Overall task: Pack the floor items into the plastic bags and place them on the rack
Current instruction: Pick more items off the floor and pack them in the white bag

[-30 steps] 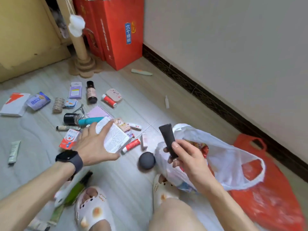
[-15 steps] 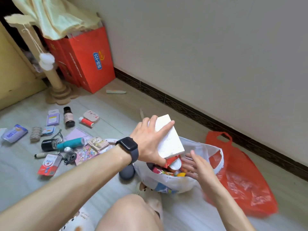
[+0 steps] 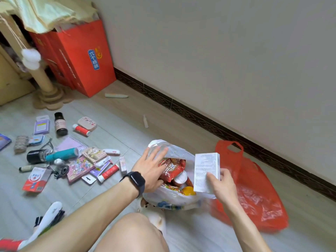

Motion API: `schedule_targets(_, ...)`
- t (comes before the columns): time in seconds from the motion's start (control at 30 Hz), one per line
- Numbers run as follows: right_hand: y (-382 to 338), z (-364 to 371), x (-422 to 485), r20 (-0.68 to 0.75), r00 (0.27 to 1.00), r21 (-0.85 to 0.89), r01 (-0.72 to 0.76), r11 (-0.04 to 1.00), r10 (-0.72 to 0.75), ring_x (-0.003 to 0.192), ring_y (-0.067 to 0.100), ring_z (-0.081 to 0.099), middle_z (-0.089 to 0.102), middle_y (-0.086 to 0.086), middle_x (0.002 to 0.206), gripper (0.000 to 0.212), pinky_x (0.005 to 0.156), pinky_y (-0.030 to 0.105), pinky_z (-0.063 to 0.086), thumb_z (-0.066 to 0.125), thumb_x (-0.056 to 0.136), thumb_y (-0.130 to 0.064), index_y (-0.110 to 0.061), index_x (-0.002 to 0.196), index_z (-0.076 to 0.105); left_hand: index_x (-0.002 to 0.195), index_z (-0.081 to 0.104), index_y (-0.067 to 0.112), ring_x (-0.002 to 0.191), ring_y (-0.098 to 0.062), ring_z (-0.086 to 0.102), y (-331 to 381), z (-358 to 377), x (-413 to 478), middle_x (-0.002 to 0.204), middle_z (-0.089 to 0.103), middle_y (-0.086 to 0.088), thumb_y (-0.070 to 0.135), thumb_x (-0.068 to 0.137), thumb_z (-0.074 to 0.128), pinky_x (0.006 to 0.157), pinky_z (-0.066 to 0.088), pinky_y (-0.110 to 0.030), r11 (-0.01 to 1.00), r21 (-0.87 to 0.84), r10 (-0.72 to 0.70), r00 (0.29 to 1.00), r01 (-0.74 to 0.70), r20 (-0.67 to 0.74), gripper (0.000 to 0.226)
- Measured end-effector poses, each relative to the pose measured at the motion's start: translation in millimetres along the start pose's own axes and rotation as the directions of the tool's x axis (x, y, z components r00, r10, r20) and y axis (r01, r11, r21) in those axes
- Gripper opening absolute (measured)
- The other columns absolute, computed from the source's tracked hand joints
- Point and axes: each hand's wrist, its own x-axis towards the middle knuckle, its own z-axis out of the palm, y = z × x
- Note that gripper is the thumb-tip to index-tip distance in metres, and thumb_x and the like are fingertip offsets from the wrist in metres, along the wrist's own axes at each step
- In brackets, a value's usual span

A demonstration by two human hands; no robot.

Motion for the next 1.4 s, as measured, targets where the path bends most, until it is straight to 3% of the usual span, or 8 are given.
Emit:
schedule_targets(0.3, 7, 43, 5, 0.115, 0.987, -0.417, -0.057, 0.907, 0.115, 0.109, 0.035, 0.063, 0.068, 0.013, 0.12, 0.048, 0.089, 0.037, 0.05, 0.052, 0.087, -0.048, -0.014, 0.121, 0.056, 0.134, 0.042, 0.019, 0.138, -0.042, 0.026, 2, -14, 13, 0.157, -0.007, -0.029, 0.014, 0.084, 0.052, 0.106, 0.032, -0.048, 0.897, -0.163, -0.396, 0.911, 0.41, 0.114, 0.051)
schedule_targets(0.47, -1, 66, 6, 0.417, 0.909, -0.009, 0.019, 1.0, -0.013, 0.135, 0.015, 0.046, 0.048, 0.0, 0.149, 0.052, 0.114, 0.032, 0.033, 0.055, 0.099, -0.035, -0.015, 0.146, 0.045, 0.139, 0.035, 0.013, 0.12, -0.032, 0.046, -8, -14, 11, 0.135, 0.043, -0.012, 0.012, 0.084, 0.052, 0.09, 0.043, -0.041, 0.847, -0.292, -0.43, 0.896, 0.443, 0.111, 0.057)
schedule_targets(0.63, 36, 41, 20, -0.297, 0.951, -0.088, -0.121, 0.989, 0.09, 0.13, 0.036, 0.043, 0.049, 0.018, 0.142, 0.062, 0.109, 0.045, 0.034, 0.069, 0.085, -0.036, -0.01, 0.138, 0.048, 0.136, 0.038, 0.018, 0.109, -0.032, 0.054, -19, -13, 11, 0.122, 0.053, -0.008, 0.008, 0.078, 0.05, 0.08, 0.046, -0.04, 0.834, -0.397, -0.4, 0.915, 0.382, 0.039, 0.06)
schedule_targets(0.7, 50, 29, 29, -0.264, 0.908, -0.05, -0.351, 0.935, 0.326, 0.135, 0.041, 0.037, 0.04, 0.025, 0.147, 0.083, 0.108, 0.046, 0.032, 0.075, 0.081, -0.037, -0.004, 0.145, 0.035, 0.142, 0.035, 0.022, 0.11, -0.032, 0.055, -20, -12, 10, 0.126, 0.053, -0.007, 0.008, 0.077, 0.049, 0.08, 0.047, -0.039, 0.808, -0.452, -0.404, 0.914, 0.378, 0.043, 0.067)
schedule_targets(0.83, 54, 15, 30, -0.045, 0.934, 0.205, -0.337, 0.919, 0.353, 0.071, 0.029, 0.059, 0.068, 0.016, 0.074, 0.014, 0.061, 0.033, 0.04, 0.065, 0.086, -0.017, -0.006, 0.078, 0.069, 0.145, 0.034, 0.025, 0.113, -0.031, 0.057, -22, -14, 7, 0.135, 0.049, -0.004, 0.007, 0.079, 0.045, 0.089, 0.05, -0.042, 0.726, -0.582, -0.404, 0.912, 0.365, 0.067, 0.069)
schedule_targets(1.07, -64, -42, 26, -0.006, 0.985, 0.616, 0.139, 0.776, -0.171, 0.046, 0.009, 0.037, 0.049, -0.007, 0.054, 0.026, 0.04, 0.019, 0.029, 0.064, 0.084, -0.033, -0.009, 0.086, 0.075, 0.15, 0.034, 0.027, 0.106, -0.01, 0.06, -30, -61, 14, 0.142, 0.051, 0.01, -0.014, 0.071, 0.058, 0.086, 0.052, -0.025, 0.263, -0.953, -0.576, 0.817, 0.152, -0.028, 0.093)
schedule_targets(1.3, -71, -34, -1, 0.037, 0.988, -0.06, 0.151, 0.987, -0.148, 0.074, 0.024, 0.063, 0.069, -0.006, 0.074, 0.018, 0.072, 0.042, 0.05, 0.051, 0.09, -0.036, -0.021, 0.083, 0.06, 0.131, 0.054, 0.034, 0.111, -0.027, 0.057, -29, -57, -6, 0.132, 0.052, -0.003, 0.0, 0.073, 0.047, 0.086, 0.052, -0.035, 0.623, -0.725, -0.427, 0.904, 0.295, 0.001, 0.068)
schedule_targets(1.4, -61, -41, -5, -0.041, 0.992, -0.258, 0.107, 0.96, -0.121, 0.108, 0.029, 0.06, 0.065, 0.0, 0.115, 0.04, 0.087, 0.039, 0.046, 0.056, 0.086, -0.045, -0.024, 0.12, 0.054, 0.133, 0.046, 0.037, 0.111, -0.033, 0.057, -25, -56, -11, 0.145, 0.036, -0.005, 0.02, 0.081, 0.05, 0.087, 0.048, -0.038, 0.739, -0.545, -0.431, 0.9, 0.397, 0.07, 0.055)
